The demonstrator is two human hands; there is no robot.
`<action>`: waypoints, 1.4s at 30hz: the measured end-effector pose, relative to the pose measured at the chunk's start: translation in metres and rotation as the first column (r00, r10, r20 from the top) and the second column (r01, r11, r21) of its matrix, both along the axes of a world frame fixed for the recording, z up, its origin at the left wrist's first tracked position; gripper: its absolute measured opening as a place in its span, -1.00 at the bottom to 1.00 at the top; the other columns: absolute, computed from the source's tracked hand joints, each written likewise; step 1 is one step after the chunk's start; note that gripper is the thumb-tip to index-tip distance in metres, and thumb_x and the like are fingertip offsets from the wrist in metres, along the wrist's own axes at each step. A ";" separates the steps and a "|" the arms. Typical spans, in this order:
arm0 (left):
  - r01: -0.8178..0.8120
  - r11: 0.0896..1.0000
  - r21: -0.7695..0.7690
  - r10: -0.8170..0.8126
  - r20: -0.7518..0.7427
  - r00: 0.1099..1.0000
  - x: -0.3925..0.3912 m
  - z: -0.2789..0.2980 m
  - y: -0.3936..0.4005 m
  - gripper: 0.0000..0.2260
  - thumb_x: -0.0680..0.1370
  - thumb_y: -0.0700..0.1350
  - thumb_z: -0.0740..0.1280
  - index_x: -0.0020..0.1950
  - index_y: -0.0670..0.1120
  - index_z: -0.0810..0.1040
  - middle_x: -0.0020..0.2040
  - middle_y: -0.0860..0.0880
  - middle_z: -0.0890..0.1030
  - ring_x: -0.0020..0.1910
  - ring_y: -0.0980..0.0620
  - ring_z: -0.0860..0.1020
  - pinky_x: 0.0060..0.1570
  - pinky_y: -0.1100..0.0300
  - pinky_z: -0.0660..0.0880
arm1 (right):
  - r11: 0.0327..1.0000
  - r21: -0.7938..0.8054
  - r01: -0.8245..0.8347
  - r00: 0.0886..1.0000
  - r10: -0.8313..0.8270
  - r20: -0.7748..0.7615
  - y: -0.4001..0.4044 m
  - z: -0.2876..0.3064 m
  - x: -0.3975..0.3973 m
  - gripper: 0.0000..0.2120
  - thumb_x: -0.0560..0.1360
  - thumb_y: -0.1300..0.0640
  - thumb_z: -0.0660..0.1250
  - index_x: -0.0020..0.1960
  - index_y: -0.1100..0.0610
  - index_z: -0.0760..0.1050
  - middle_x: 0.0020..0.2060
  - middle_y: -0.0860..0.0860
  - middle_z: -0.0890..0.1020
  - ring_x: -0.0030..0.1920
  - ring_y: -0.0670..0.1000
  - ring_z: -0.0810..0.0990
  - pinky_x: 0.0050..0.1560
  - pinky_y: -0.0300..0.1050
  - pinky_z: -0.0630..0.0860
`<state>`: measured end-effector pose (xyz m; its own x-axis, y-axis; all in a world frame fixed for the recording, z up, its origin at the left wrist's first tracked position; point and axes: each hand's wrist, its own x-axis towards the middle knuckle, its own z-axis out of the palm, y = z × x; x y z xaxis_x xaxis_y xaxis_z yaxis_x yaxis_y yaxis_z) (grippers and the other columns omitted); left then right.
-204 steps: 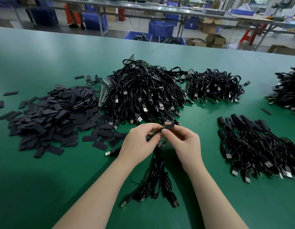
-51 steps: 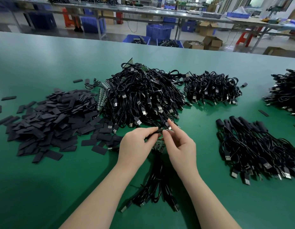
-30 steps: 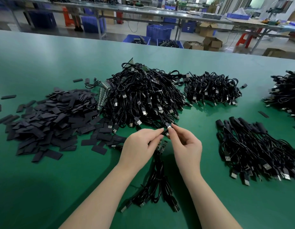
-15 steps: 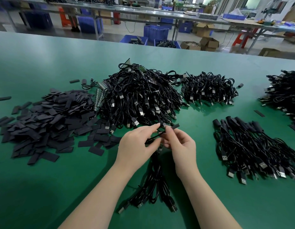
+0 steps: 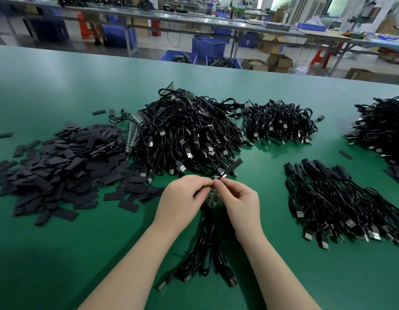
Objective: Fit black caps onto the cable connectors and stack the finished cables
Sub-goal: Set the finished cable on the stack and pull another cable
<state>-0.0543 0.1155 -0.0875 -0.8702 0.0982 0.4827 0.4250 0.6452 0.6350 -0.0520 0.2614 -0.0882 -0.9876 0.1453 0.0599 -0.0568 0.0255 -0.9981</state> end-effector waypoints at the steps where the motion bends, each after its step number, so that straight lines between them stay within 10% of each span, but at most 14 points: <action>1: 0.001 1.000 0.015 -0.001 0.020 1.000 0.000 0.000 0.000 -0.83 0.52 -0.15 0.43 0.08 0.05 0.68 -0.04 0.17 0.65 -0.02 0.21 0.57 -0.01 0.31 0.49 | 1.000 0.013 0.004 1.000 -0.004 -0.002 0.001 -0.001 0.000 -0.88 0.50 0.16 0.47 -0.10 -0.07 0.69 -0.17 -0.12 0.74 -0.12 -0.17 0.69 -0.10 -0.35 0.53; 9: -0.093 0.972 0.216 0.113 -0.084 0.990 0.003 0.006 0.000 -0.66 0.62 0.14 0.16 0.24 0.02 0.58 0.06 0.31 0.54 0.02 0.23 0.53 -0.02 0.42 0.45 | 0.948 -0.315 0.044 0.995 -0.069 -0.069 0.016 0.036 0.002 -0.91 0.54 0.13 0.37 -0.12 0.04 0.62 -0.01 -0.01 0.72 0.02 -0.03 0.64 0.16 -0.09 0.56; 12: -0.074 0.987 0.142 0.077 -0.017 0.997 0.003 0.005 0.002 -0.58 0.59 0.22 0.10 0.28 0.06 0.55 0.02 0.36 0.49 -0.02 0.21 0.52 -0.13 0.35 0.47 | 0.946 -0.295 0.135 0.957 -0.201 -0.208 0.049 0.078 0.004 -0.83 0.57 0.07 0.32 -0.19 -0.04 0.59 -0.17 -0.06 0.70 -0.07 0.04 0.69 -0.02 -0.20 0.61; 16: -0.081 0.993 0.091 0.083 -0.025 0.996 0.003 0.004 0.007 -0.62 0.60 0.18 0.13 0.23 0.05 0.59 -0.08 0.33 0.51 -0.10 0.21 0.51 -0.25 0.40 0.39 | 0.889 0.165 0.427 0.883 -0.371 -0.287 0.118 0.118 0.006 -0.84 0.61 -0.01 0.21 -0.11 -0.08 0.51 -0.32 -0.22 0.61 -0.36 -0.16 0.58 -0.36 -0.19 0.56; 20: -0.147 0.986 0.072 0.147 0.012 0.989 0.003 0.002 0.009 -0.76 0.62 0.05 0.22 0.21 0.06 0.60 -0.12 0.22 0.54 -0.19 0.19 0.50 -0.29 0.40 0.37 | 0.328 0.860 0.391 0.867 -0.444 -0.225 0.192 0.107 -0.025 -0.74 0.61 -0.04 0.21 0.09 0.10 0.56 -0.15 0.08 0.63 -0.17 0.17 0.55 -0.17 -0.01 0.48; 23: -0.208 0.976 0.060 0.206 0.040 0.978 0.002 0.002 0.006 -0.78 0.61 0.00 0.25 0.19 0.05 0.61 -0.12 0.21 0.53 -0.28 0.21 0.48 -0.29 0.30 0.41 | 0.163 0.981 0.106 0.852 -0.524 -0.005 0.210 0.076 -0.039 -0.71 0.64 0.03 0.19 0.18 0.19 0.56 -0.08 0.22 0.54 -0.10 0.22 0.51 -0.06 0.07 0.52; 27: -0.237 0.970 -0.056 0.241 0.105 0.965 0.000 0.001 0.002 -0.78 0.60 0.02 0.24 0.17 0.04 0.62 -0.12 0.19 0.52 -0.29 0.23 0.44 -0.25 0.22 0.44 | 0.165 0.986 0.007 0.807 -0.583 0.092 0.209 0.043 -0.034 -0.63 0.67 -0.02 0.11 0.30 0.18 0.50 0.17 0.30 0.47 0.20 0.32 0.42 0.18 0.19 0.43; 32: -0.117 0.961 -0.250 0.179 0.240 0.954 -0.004 -0.009 0.002 -0.66 0.58 0.19 0.20 0.26 0.11 0.57 0.00 0.17 0.47 0.00 0.15 0.48 0.05 0.16 0.41 | 0.069 0.944 0.322 0.906 -0.311 -0.286 0.157 0.059 -0.024 -0.71 0.58 0.03 0.29 0.16 0.19 0.61 0.05 0.26 0.62 0.03 0.30 0.55 -0.01 0.11 0.49; 36: -0.103 0.954 -0.282 0.177 0.252 0.951 -0.006 -0.012 0.002 -0.72 0.58 0.17 0.23 0.21 0.15 0.59 0.02 0.17 0.48 0.04 0.15 0.45 0.07 0.18 0.31 | 0.359 0.932 -0.043 0.994 0.108 0.004 0.077 0.066 -0.008 -0.69 0.56 -0.09 0.32 0.25 0.00 0.58 0.10 -0.03 0.62 -0.01 -0.03 0.55 0.11 0.02 0.55; 42: -0.092 0.971 -0.219 0.148 0.253 0.956 -0.007 -0.010 -0.004 -0.80 0.60 0.01 0.27 0.16 0.10 0.63 0.06 0.14 0.54 0.06 0.13 0.49 0.10 0.10 0.46 | 0.249 0.918 -0.309 0.941 0.221 0.256 0.011 0.026 -0.002 -0.41 0.52 -0.29 0.29 0.44 -0.02 0.39 0.29 0.00 0.43 0.28 0.05 0.45 0.20 -0.03 0.49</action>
